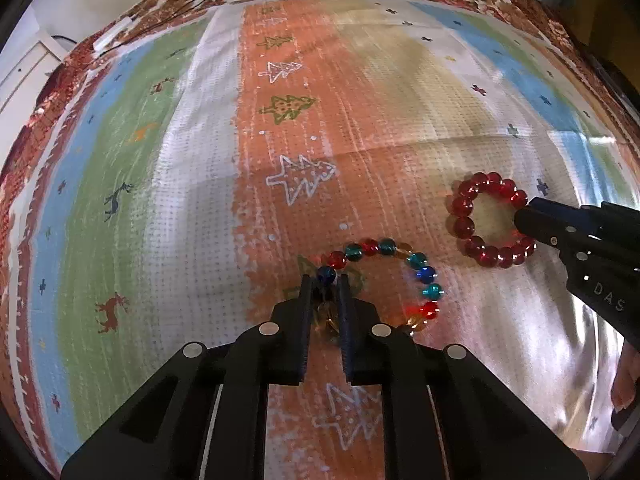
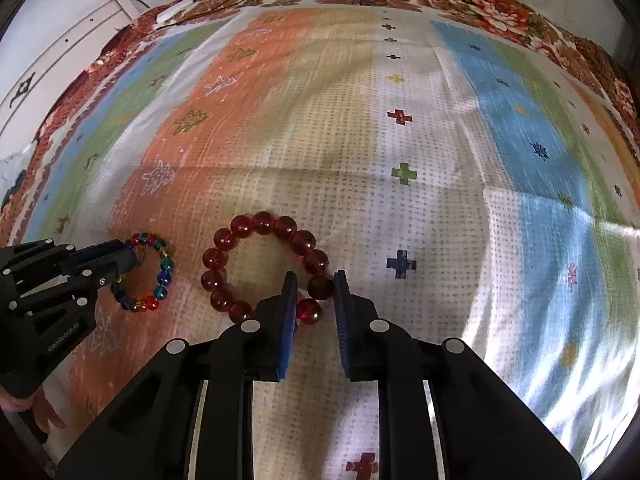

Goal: Organize jewelry
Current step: 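Close the left gripper on the multicolour bracelet while the right gripper grips the red bracelet, then carry the multicolour bracelet in the left gripper and red bracelet in the right over the tin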

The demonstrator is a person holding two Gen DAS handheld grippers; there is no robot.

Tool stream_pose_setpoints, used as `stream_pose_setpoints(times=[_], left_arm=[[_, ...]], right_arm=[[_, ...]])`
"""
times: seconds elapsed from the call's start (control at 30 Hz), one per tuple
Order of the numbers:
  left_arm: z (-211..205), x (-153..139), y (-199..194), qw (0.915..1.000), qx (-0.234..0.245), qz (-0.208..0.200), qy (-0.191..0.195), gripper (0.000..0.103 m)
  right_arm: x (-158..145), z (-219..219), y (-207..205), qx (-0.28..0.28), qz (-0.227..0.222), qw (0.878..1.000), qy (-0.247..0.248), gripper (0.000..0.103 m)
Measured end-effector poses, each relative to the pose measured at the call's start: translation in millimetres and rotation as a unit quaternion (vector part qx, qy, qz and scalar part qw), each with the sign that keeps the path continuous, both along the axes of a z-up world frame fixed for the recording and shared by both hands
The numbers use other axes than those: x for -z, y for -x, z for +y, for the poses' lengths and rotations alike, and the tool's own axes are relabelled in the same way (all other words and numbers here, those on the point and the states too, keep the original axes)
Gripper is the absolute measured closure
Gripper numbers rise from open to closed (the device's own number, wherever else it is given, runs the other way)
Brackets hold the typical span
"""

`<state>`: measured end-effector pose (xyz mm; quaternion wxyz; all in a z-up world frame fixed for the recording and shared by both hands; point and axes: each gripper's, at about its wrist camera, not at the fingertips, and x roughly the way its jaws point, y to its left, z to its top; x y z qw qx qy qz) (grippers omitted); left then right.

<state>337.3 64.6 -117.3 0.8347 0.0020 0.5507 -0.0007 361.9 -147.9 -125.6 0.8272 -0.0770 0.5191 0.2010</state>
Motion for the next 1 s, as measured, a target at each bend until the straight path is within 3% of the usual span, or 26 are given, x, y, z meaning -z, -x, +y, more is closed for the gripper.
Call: stream_pose_setpoints(times=[0.1,0.67,1.0], left_arm=[[1,-7,4,0.9998,0.000,-0.001,0.019,0.094],[-12,-53,36,0.9980,0.003,-0.044,0.045,0.094],[-12,-66,52,0.9962,-0.025,-0.058,0.059,0.094]], right_arm=[[-5,-2,4,0.001,-0.002,1.000,-0.001,0.089],[-43,-7,45,-0.011,-0.042,0.999,-0.005,0.089],[-66,-10,67,-0.019,-0.066,0.998,-0.006,0.089]])
